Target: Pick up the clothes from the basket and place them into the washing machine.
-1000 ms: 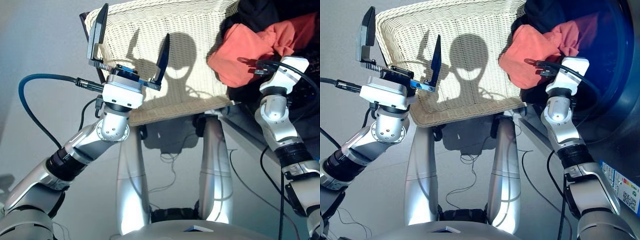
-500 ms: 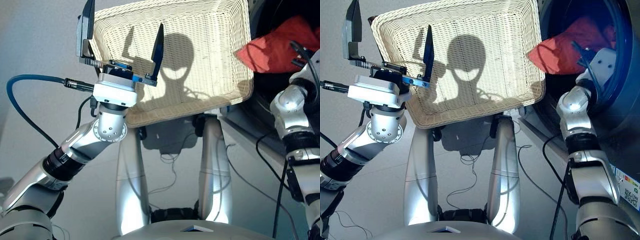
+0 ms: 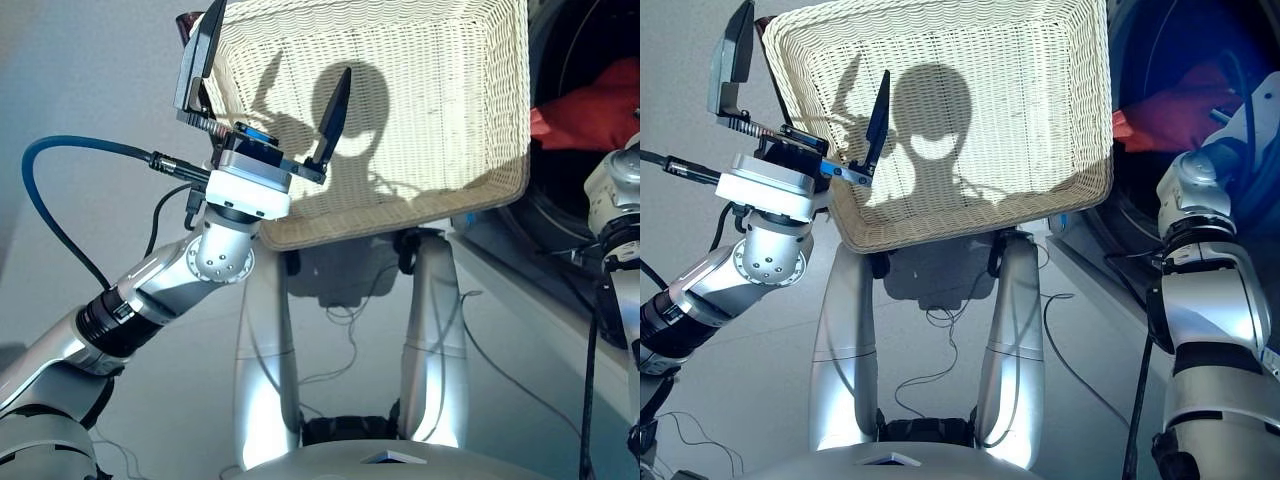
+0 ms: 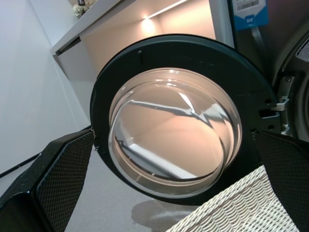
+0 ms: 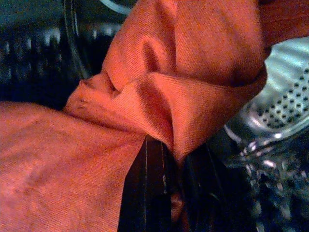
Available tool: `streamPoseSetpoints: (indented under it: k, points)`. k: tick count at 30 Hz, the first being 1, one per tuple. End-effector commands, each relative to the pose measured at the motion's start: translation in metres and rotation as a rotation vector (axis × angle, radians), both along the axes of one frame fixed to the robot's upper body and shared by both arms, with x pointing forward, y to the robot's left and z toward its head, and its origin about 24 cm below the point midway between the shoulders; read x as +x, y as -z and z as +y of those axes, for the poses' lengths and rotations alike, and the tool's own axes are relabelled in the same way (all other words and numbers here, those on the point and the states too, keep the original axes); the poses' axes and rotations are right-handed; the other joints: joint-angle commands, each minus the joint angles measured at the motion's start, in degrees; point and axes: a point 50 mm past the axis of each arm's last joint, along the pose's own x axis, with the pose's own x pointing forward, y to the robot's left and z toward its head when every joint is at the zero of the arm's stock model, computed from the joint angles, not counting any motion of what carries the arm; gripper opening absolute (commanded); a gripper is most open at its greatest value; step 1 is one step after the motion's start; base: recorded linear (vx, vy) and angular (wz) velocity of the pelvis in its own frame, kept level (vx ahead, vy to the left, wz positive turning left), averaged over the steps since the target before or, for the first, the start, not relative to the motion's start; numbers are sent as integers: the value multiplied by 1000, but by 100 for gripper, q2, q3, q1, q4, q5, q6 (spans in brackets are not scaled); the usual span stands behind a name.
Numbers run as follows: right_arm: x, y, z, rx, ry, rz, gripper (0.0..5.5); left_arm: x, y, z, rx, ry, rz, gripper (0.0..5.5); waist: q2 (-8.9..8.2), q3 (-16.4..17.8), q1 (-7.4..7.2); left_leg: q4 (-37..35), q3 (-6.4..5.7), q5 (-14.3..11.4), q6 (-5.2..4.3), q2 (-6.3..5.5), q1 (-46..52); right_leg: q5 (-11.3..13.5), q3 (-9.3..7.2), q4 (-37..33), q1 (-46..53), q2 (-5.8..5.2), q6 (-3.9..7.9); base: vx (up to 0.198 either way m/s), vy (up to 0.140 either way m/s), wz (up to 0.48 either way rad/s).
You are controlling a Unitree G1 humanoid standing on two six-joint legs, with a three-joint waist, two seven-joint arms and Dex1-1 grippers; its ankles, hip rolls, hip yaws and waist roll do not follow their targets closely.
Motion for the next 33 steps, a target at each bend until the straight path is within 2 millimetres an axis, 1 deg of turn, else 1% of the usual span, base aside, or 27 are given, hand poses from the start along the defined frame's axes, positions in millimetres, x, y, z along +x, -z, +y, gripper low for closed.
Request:
streamPoseSetpoints:
  k: [1, 3, 4, 5, 6, 11, 15, 19, 20, 21, 22, 25, 28, 30, 32, 33]
  points:
    - [-52, -75, -48, -137, 188, -170, 0, -27, -14, -9, -55, 153, -85, 550, 163, -99, -118, -467, -35, 70, -288, 139, 595, 321, -122, -472, 288, 176, -75, 0, 0, 0]
    - [-49, -75, -45, -124, 152, -193, 0, -27, -15, -8, -60, 152, -82, 550, 160, -99, -126, -463, -30, 72, -286, 138, 594, 321, -125, -464, 292, 178, -77, 0, 0, 0]
    - [-49, -74, -46, -110, 142, -198, 142, -27, -14, -8, -60, 156, -78, 550, 158, -99, -124, -461, -27, 70, -285, 135, 596, 318, -128, -469, 297, 179, -79, 0, 0, 0]
    - [-49, -74, -46, -110, 141, -198, 384, -27, -14, -8, -60, 156, -77, 550, 158, -99, -124, -462, -26, 70, -285, 135, 596, 318, -127, -469, 298, 179, -79, 0, 0, 0]
    - [-47, -72, -45, -71, 121, -227, 550, -26, -14, -8, -63, 159, -69, 550, 154, -99, -128, -463, -22, 64, -286, 133, 600, 322, -132, -484, 305, 181, -84, 0, 0, 0]
    - [-43, -67, -43, -48, 93, -226, 550, -25, -14, -7, -71, 160, -58, 550, 153, -99, -135, -489, -20, 62, -282, 136, 619, 334, -139, -532, 319, 172, -88, 0, 0, 0]
    - [-36, -62, -35, -8, 45, -266, 550, -25, -15, -7, -93, 163, -53, 550, 147, -99, -147, -490, -8, 54, -279, 131, 621, 336, -116, -550, 322, 189, -94, 0, 0, 0]
    - [-27, -54, -25, 19, -17, -305, 550, -25, -16, -6, -104, 160, -51, 550, 137, -99, -166, -503, -5, 56, -269, 135, 615, 344, -115, -575, 323, 199, -100, 0, 0, 0]
    - [-27, -53, -25, 20, -17, -304, 550, -25, -15, -6, -102, 159, -50, 550, 130, -99, -165, -502, -5, 56, -269, 135, 618, 343, -114, -574, 326, 199, -101, 0, 0, 0]
    - [-21, -49, -17, 53, -61, -340, 550, -24, -16, -6, -114, 157, -48, 550, 133, -99, -175, -505, -6, 55, -266, 136, 612, 338, -114, -568, 314, 206, -103, 0, 0, 0]
    - [-20, -47, -15, 60, -73, -347, 550, -24, -15, -6, -118, 156, -45, 550, 128, -99, -175, -517, -2, 56, -266, 140, 619, 335, -111, -572, 316, 205, -105, 0, 0, 0]
    - [-8, -42, 10, 71, -188, -422, 550, -23, -15, -4, -142, 144, -37, 550, 100, -99, -216, -547, 15, 61, -260, 143, 631, 344, -105, -603, 314, 213, -113, 0, 0, 0]
    - [1, -34, 44, 0, -327, -431, 550, -21, -13, -2, -167, 127, -23, 550, 58, -99, -260, -601, 45, 82, -254, 156, 647, 361, -90, -645, 321, 224, -120, 0, 0, 0]
    - [1, -25, 67, -30, -419, -456, 550, -19, -11, 0, -179, 111, -13, 550, 23, -99, -299, -644, 65, 98, -247, 158, 669, 375, -68, -703, 340, 228, -126, 0, 0, 0]
    - [-2, -14, 97, -86, -552, -462, 550, -18, -10, 2, -186, 90, -7, 550, -9, -99, -342, -708, 83, 125, -233, 164, 701, 400, -65, -745, 349, 233, -126, 0, 0, 0]
    - [-5, -8, 106, -102, -591, -462, 550, -17, -9, 3, -185, 84, -1, 550, -30, -99, -357, -737, 86, 133, -228, 161, 728, 405, -59, -768, 371, 233, -124, 0, 0, 0]
